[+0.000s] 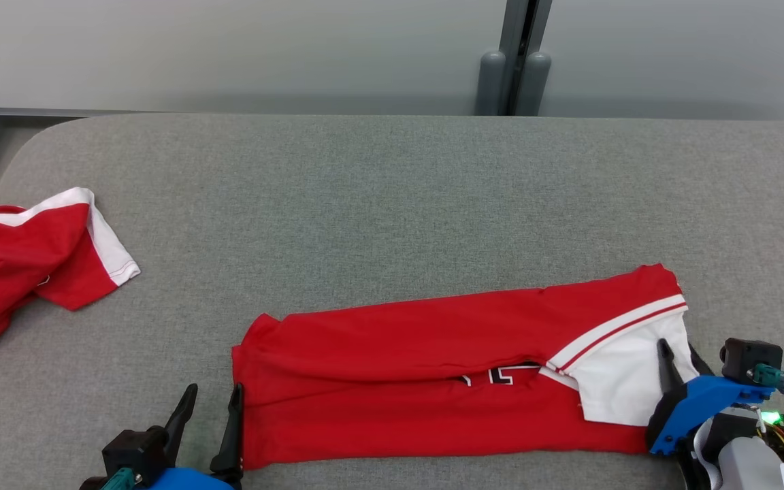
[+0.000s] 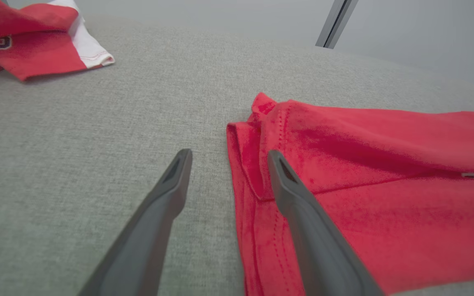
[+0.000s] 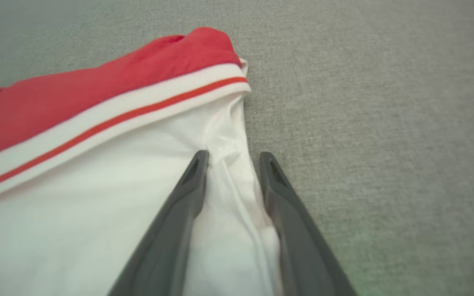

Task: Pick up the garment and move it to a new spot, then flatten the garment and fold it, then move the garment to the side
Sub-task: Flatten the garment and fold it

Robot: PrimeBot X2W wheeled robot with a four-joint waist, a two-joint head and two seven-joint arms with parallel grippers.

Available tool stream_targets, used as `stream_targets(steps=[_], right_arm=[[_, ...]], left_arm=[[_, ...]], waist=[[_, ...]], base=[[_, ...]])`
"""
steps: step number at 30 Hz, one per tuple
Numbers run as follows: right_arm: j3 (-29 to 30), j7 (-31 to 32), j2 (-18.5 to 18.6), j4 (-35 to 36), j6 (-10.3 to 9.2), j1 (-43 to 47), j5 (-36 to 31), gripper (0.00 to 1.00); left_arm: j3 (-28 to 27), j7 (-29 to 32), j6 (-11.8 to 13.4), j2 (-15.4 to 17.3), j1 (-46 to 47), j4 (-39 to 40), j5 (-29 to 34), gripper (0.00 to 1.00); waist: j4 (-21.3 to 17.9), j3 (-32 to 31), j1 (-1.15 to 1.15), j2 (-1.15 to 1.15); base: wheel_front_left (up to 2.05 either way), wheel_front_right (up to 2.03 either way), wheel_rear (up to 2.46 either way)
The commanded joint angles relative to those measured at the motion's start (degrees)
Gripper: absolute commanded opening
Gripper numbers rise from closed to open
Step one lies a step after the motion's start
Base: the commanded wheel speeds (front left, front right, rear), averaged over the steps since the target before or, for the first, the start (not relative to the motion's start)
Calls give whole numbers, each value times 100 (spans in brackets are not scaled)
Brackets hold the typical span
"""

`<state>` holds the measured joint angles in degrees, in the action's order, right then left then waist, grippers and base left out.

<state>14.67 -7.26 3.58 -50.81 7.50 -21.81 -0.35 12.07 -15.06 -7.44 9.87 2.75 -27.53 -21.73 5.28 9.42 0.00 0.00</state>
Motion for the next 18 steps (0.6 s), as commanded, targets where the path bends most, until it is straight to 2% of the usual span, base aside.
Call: stream_targets(steps=[1,3,7,12,14,18], right_arm=[[-45,112,-104,-355,-2,299,49,0],[34,-105,-83,-334,-6,347,93,0],[431,-505,226,-110,-15,331,23,0],[873,-730,240,397,-3,302,-187,0],[816,-765,191,600,-3,317,-212,0],[299,-795,42,1065,-2,440,95,0]], left_arm=[[-10,-15,-7,26,95,1,-18,100],[-29,-15,-7,20,79,1,-9,100],[-20,-15,-7,-23,16,10,34,100],[3,-15,-7,-72,-67,-27,69,100],[20,-15,-7,-109,-92,-54,87,100],[40,-15,-7,-170,-123,-114,111,100]], waist=[[-41,-25,0,0],[-112,-72,0,0],[-273,-192,0,0],[-431,-345,0,0],[-468,-407,0,0],[-491,-525,0,0]], base=[[0,0,0],[0,0,0],[0,0,0],[0,0,0],[0,0,0],[0,0,0]])
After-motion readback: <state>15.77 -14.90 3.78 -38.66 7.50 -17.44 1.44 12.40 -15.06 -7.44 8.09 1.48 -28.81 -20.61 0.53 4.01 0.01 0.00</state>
